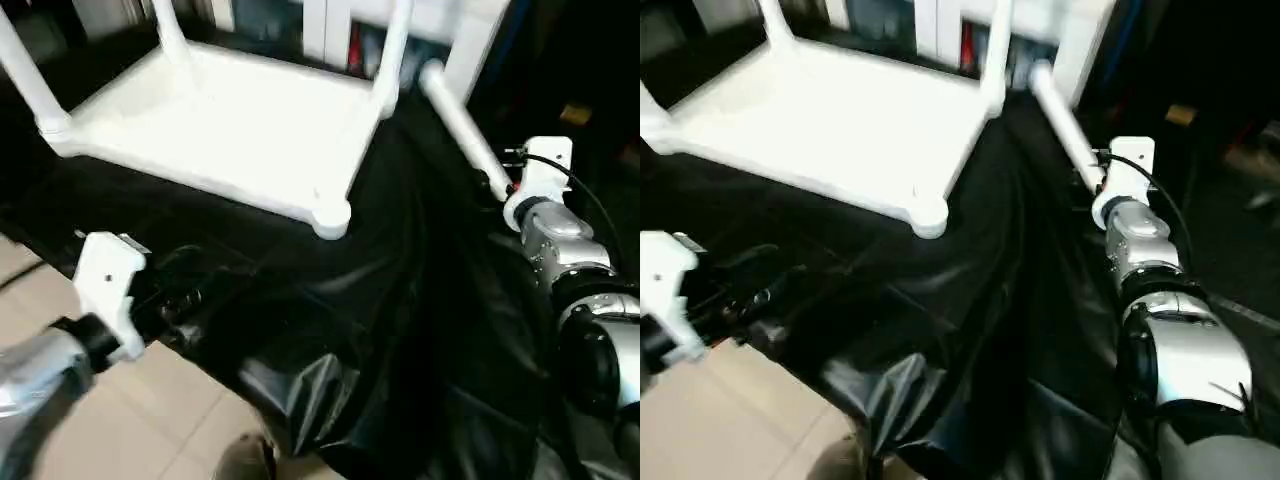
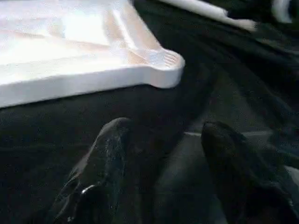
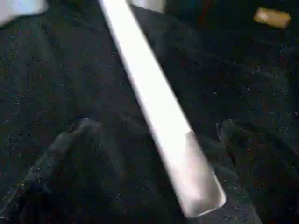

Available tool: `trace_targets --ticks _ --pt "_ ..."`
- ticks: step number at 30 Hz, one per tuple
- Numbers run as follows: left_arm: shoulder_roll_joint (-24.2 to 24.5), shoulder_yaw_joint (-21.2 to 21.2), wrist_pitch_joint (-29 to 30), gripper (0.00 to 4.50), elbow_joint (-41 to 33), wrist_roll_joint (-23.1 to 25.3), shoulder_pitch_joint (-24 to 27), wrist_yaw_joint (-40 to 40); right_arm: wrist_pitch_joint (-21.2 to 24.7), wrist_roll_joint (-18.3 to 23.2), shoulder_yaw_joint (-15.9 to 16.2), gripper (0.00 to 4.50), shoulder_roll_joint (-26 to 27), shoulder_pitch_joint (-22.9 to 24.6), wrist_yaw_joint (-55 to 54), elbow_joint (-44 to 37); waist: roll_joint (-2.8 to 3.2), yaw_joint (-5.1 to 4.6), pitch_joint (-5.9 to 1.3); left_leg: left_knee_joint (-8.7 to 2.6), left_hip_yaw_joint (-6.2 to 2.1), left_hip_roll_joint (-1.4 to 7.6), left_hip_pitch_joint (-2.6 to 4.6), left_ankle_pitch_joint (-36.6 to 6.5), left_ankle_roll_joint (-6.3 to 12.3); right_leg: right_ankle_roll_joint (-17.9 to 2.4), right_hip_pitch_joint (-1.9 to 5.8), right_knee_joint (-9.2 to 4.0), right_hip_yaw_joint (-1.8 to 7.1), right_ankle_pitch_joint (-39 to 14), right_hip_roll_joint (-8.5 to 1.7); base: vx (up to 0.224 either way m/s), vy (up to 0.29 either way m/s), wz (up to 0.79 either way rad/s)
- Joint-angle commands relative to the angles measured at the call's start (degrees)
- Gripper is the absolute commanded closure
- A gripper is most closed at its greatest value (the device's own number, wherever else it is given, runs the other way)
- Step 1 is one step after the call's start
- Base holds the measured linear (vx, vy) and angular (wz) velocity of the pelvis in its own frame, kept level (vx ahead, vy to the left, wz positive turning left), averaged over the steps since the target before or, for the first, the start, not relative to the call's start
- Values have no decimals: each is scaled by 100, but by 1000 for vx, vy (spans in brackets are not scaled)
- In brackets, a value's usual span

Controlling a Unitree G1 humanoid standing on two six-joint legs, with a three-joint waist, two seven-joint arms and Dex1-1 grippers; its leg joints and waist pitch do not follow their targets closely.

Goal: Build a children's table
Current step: Pick table leg

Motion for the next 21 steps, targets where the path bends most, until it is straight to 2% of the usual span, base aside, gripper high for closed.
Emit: trace_targets --ticks 1,2,3,4,5,6,8,9,12,13,14,15,16,18,19,21 --pt "211 376 328 138 -294 -418 -149 -61 -99 -3 -100 0 -49 -175 -15 126 47 62 -277 -323 -46 62 135 -213 459 -1529 257 -318 281 973 -318 0 0 0" --pt "211 376 328 138 -294 -418 -149 -61 -99 -3 -100 0 -49 -175 -15 126 12 51 -245 -311 -42 47 95 14 599 -1617 306 -287 275 1344 -306 0 0 0" --pt "315 582 489 132 -332 -640 -246 -52 -140 -54 -74 0 -45 -222 5 142 76 77 -176 -315 -63 54 77 77 643 -1623 287 -278 267 1421 -317 0 0 0" --pt "354 667 569 111 -336 -722 -298 -45 -193 -133 -20 0 -55 -238 -33 146 55 65 -177 -279 -46 56 97 276 727 -1690 297 -243 281 1720 -310 0 0 0" --pt "375 708 592 111 -346 -755 -306 -46 -203 -136 -24 0 -58 -244 -39 148 48 63 -151 -274 -45 58 82 395 777 -1728 296 -229 276 1866 -295 0 0 0" --pt "427 812 657 97 -373 -856 -318 -39 -226 -150 -27 0 -70 -260 -65 153 94 74 -77 -268 -41 70 80 467 838 -1772 273 -235 272 1938 -300 0 0 0" --pt "638 1107 899 92 -479 -1186 -225 -33 -248 -190 -57 0 -123 -312 -122 180 107 96 17 -278 -45 94 93 412 854 -1857 289 -237 274 1846 -323 0 0 0" --pt "701 1189 975 72 -518 -1297 -161 -39 -241 -246 -39 0 -149 -326 -166 190 99 98 52 -288 -42 96 89 378 843 -1874 294 -244 277 1789 -329 0 0 0" --pt "751 1344 1154 58 -618 -1513 -69 41 -153 -235 -125 0 -237 -382 -183 216 118 143 195 -349 -29 161 129 -106 717 -1904 274 -322 312 1102 -380 0 0 0" --pt "747 1356 1184 55 -627 -1538 -74 55 -129 -199 -168 0 -258 -396 -172 218 102 148 203 -359 -27 164 135 -175 689 -1899 281 -331 316 986 -382 0 0 0" --pt "748 1357 1192 50 -630 -1541 -76 58 -121 -186 -182 0 -264 -401 -164 218 122 179 231 -374 -27 184 162 -308 626 -1880 263 -346 325 782 -397 0 0 0" --pt "761 1353 1219 33 -639 -1547 -81 67 -50 -149 -237 0 -301 -421 -117 221 87 172 232 -381 -18 185 163 -369 596 -1880 270 -352 331 689 -397 0 0 0" --pt "808 1335 1225 22 -646 -1541 -78 56 42 -201 -213 0 -327 -422 -81 227 105 193 259 -393 -29 188 166 -439 530 -1864 267 -359 335 543 -412 0 0 0" --pt "903 1321 1249 13 -664 -1581 -67 39 151 -289 -142 18 -368 -418 -27 242 72 198 289 -407 -28 179 164 -484 449 -1797 270 -371 348 439 -416 0 0 0" --pt "963 1330 1270 2 -674 -1646 -57 50 192 -329 -118 35 -388 -418 -4 248 83 204 294 -409 -33 179 166 -504 423 -1780 268 -369 349 400 -418 0 0 0" --pt "1029 1382 1323 0 -682 -1777 -89 99 286 -319 -138 38 -431 -435 56 252 69 204 295 -405 -31 176 175 -461 354 -1775 270 -361 357 472 -419 0 0 0"
